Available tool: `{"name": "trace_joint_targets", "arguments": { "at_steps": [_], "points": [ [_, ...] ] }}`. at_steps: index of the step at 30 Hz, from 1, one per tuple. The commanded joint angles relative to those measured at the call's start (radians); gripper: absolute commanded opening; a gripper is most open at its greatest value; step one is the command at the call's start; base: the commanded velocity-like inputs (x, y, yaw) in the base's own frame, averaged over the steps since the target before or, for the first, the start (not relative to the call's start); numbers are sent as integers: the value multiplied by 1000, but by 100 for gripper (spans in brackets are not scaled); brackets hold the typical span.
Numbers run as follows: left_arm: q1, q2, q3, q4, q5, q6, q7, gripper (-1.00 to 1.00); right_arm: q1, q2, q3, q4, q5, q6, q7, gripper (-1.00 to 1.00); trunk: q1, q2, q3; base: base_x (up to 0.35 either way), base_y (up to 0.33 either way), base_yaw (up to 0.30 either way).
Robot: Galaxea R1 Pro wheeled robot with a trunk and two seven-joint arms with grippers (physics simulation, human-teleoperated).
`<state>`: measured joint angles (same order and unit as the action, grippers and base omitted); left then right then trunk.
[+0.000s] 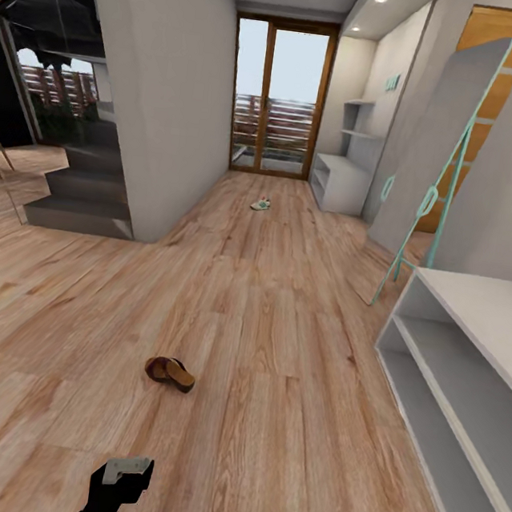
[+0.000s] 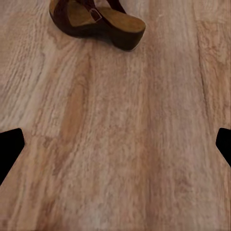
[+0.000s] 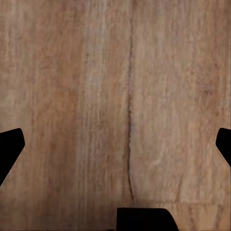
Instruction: Pick up the two gym shoes and the two sandals from the corridor floor and place them onto the hallstand (shoe rack) in the corridor, making sure they are on the rack and not on the floor. Arrange them so the two gym shoes are next to each other and the two sandals are next to each other.
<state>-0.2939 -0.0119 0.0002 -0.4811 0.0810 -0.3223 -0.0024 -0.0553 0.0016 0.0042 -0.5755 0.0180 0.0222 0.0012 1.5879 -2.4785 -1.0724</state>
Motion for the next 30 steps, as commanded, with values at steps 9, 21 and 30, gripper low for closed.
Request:
{"name": "trace_joint_targets", "arguments": {
  "at_steps": [9, 21, 30],
  "points": [
    [-1, 0, 0, 1, 8, -3, -1, 100, 0, 0, 0, -1, 2, 2, 0, 100, 0, 0, -5, 348, -15, 87],
    [-1, 0, 0, 1, 8, -3, -1, 100, 0, 0, 2, -1, 3, 2, 0, 100, 0, 0, -5, 348, -76, 3],
    [-1, 0, 0, 1, 8, -3, -1, 100, 0, 0, 0, -1, 3, 2, 0, 100, 0, 0, -5, 333, -115, 47]
  ]
}}
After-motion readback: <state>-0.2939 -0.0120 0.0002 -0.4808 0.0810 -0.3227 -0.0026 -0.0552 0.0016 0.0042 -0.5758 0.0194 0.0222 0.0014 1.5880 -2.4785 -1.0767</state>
